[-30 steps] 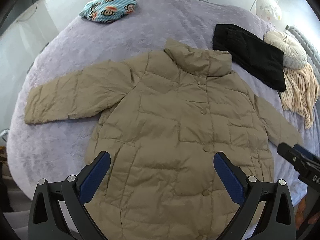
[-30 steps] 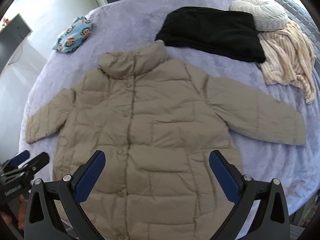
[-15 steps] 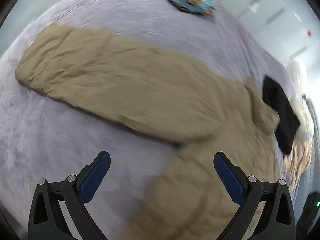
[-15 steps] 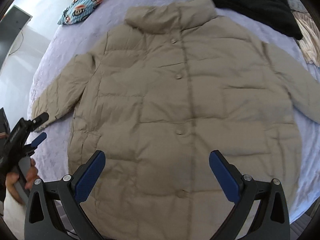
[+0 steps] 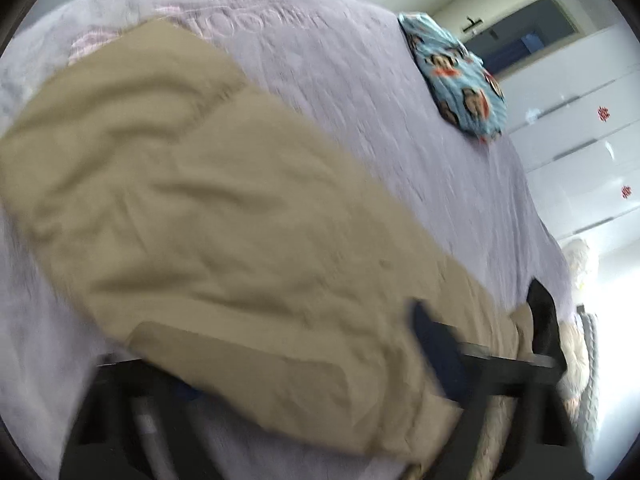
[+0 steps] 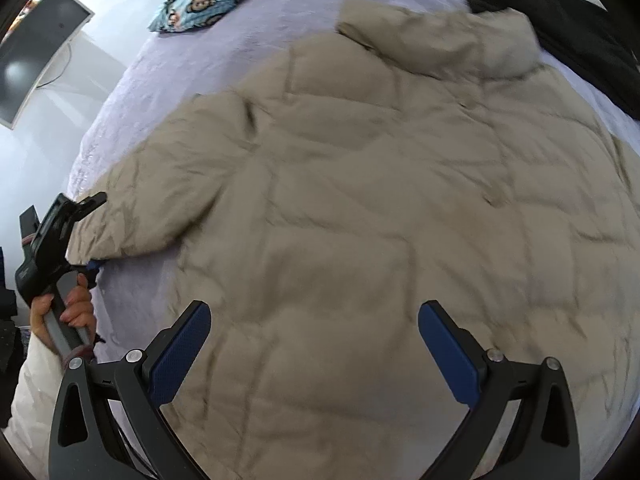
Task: Fold large clothes
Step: 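Grasp the sleeve nearest the left tool and fold it across the jacket body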
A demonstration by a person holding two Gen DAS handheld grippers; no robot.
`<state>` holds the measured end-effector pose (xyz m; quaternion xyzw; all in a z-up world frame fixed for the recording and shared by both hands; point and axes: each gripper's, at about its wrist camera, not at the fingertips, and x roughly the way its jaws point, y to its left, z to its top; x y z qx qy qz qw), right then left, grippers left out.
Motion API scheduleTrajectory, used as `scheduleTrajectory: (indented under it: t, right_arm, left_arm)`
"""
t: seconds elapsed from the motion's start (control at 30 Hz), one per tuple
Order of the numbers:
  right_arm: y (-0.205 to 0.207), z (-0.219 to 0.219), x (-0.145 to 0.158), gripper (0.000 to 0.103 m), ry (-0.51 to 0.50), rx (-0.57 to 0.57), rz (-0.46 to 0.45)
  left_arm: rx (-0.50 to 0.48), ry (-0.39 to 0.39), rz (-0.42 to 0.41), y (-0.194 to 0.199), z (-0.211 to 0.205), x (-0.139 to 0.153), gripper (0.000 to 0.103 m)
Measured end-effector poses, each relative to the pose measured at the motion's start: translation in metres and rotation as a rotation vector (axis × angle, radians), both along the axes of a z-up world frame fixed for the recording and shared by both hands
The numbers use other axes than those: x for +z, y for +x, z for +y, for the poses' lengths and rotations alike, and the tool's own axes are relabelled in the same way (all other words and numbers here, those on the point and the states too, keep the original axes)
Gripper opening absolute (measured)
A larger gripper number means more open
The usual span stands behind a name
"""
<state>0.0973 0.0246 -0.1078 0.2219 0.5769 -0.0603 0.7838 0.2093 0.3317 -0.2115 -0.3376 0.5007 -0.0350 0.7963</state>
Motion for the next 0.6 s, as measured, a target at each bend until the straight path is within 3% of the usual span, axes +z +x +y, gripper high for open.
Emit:
scheduleTrajectory:
  t: [0.07, 0.17, 0.2, 0.23, 0.3, 0.47, 0.6]
  right_arm:
    - [0.013, 0.004, 0.0, 0.103, 0.015, 0.008, -0.032]
    - [0.032, 0.007, 0.002, 0.097, 0.028, -0.004, -0.091]
    - [0.036, 0.008, 0.002, 0.079, 0.033, -0.01, -0.102]
    - [0.043, 0.009, -0.002, 0.047, 0.048, -0.02, -0.106]
    - [0.055, 0.008, -0.012, 0.015, 0.11, -0.045, -0.108]
    - [0.082, 0.018, -0.034, 0.014, 0.236, -0.051, -0.176]
    - [0.099, 0.036, -0.065, 0.013, 0.324, -0.021, -0.15]
  left_arm:
    - [-0.008, -0.049, -0.004, 0.007, 0.008, -0.004, 0.012]
    - [-0.027, 0.021, -0.057, 0.009, 0.018, 0.014, 0.012]
    - [-0.042, 0.05, -0.082, 0.009, 0.018, 0.024, 0.012]
    - [-0.065, 0.09, -0.116, 0.006, 0.017, 0.037, 0.012]
    - [-0.097, 0.141, -0.167, 0.002, 0.014, 0.057, 0.012]
    - [-0.191, 0.23, -0.288, -0.003, -0.01, 0.106, 0.012]
    - [-0.268, 0.252, -0.371, -0.005, -0.044, 0.142, 0.012]
